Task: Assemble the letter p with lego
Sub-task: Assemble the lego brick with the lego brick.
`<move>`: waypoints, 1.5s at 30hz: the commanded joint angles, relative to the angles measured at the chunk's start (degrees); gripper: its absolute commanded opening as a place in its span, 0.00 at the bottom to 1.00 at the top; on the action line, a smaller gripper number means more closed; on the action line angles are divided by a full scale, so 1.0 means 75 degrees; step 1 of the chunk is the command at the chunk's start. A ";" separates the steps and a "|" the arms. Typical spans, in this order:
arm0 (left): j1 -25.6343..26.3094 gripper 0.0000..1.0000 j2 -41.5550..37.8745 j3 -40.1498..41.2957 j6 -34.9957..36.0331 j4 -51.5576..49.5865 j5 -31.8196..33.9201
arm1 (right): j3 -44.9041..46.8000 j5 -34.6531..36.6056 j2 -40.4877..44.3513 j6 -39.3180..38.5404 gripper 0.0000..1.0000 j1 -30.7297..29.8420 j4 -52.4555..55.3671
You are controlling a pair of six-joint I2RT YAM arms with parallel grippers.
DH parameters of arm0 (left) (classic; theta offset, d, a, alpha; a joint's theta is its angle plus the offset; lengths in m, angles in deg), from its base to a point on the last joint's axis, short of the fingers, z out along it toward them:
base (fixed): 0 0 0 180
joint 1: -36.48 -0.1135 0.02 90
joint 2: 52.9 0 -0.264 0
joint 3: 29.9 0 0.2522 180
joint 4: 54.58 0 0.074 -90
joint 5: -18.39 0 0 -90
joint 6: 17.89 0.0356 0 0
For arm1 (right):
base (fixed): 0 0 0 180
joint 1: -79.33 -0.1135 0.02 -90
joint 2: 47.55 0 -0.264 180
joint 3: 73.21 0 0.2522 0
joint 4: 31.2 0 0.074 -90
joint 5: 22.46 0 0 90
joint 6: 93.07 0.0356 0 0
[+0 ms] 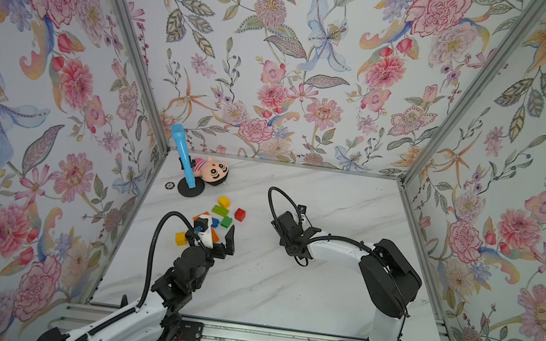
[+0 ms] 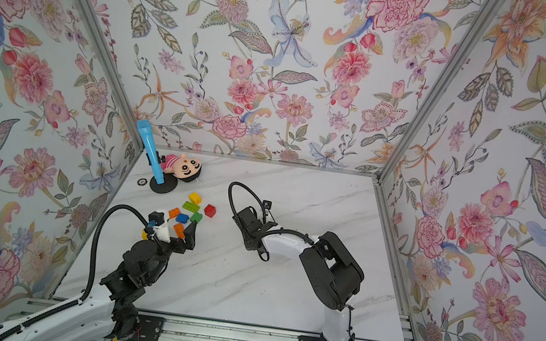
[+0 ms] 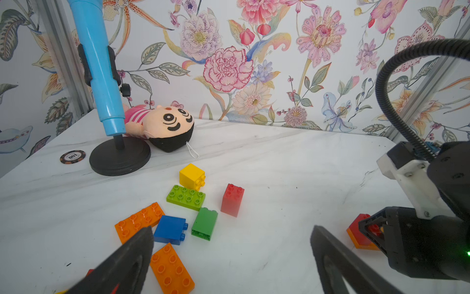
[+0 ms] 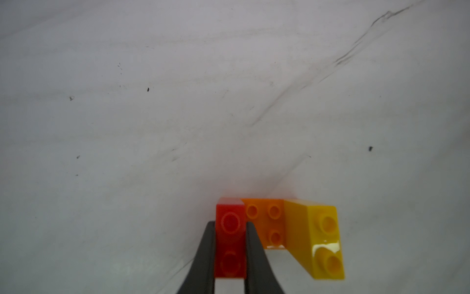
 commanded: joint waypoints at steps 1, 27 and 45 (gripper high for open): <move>-0.0099 0.99 -0.0092 0.0150 0.0190 -0.0049 0.0273 | 0.0373 -0.1169 -0.0674 0.0113 0.00 0.0052 0.1089; -0.0145 0.99 -0.0004 0.0124 0.0322 -0.0124 0.0670 | 0.1087 -0.1382 0.1055 -0.0205 0.00 -0.1035 0.1361; -0.0160 0.99 0.0305 -0.0723 -0.0010 -0.1145 0.0874 | 0.0890 -0.1307 0.1714 -0.0450 0.48 -0.1186 0.1360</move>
